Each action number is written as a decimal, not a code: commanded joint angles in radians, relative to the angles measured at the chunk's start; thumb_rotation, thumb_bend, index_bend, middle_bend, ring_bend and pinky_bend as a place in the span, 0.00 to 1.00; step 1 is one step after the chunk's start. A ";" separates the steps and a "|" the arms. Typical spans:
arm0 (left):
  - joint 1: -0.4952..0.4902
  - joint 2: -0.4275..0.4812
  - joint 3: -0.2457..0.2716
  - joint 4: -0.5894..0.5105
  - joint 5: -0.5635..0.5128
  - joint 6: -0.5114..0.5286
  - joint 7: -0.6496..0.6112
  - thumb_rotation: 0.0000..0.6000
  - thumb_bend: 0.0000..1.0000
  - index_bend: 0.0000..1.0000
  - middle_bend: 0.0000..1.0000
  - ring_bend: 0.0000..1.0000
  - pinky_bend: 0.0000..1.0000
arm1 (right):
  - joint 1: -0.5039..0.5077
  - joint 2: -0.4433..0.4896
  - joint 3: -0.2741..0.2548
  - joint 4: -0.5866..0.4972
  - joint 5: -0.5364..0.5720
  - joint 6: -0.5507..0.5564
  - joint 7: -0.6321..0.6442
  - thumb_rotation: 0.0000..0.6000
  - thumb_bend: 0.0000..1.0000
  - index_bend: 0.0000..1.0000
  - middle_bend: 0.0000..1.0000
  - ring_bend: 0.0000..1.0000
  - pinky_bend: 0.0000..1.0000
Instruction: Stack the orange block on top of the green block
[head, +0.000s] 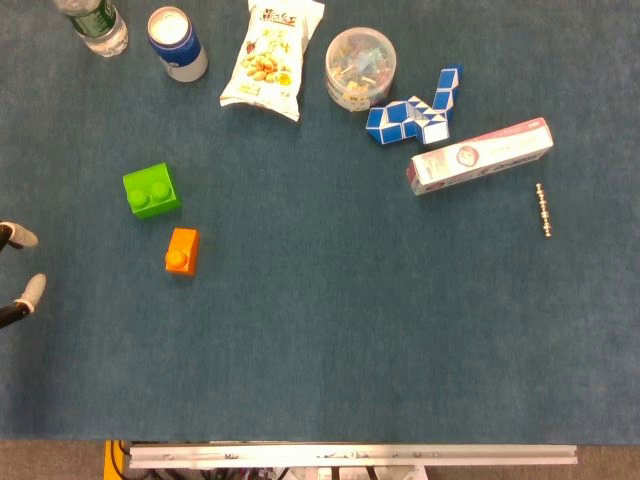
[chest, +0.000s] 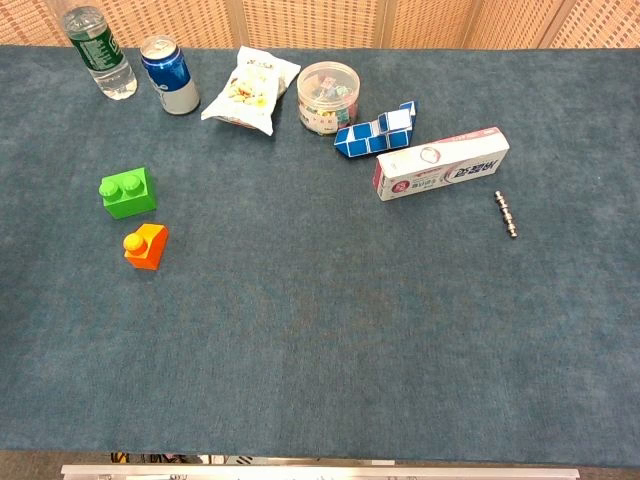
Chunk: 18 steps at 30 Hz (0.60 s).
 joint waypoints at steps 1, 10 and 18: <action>-0.001 -0.001 0.000 0.000 0.000 -0.001 0.001 1.00 0.25 0.42 0.46 0.43 0.43 | 0.001 -0.001 0.000 0.001 0.000 -0.002 0.001 1.00 0.42 0.59 0.56 0.50 0.60; -0.007 0.007 0.003 0.008 0.008 -0.010 -0.016 1.00 0.25 0.42 0.46 0.43 0.42 | 0.001 0.002 0.001 -0.002 -0.006 0.005 -0.002 1.00 0.42 0.59 0.56 0.50 0.60; -0.038 0.026 0.002 0.015 0.009 -0.059 -0.061 1.00 0.25 0.42 0.46 0.43 0.41 | 0.010 0.010 0.007 -0.020 -0.011 0.003 -0.025 1.00 0.42 0.59 0.56 0.50 0.60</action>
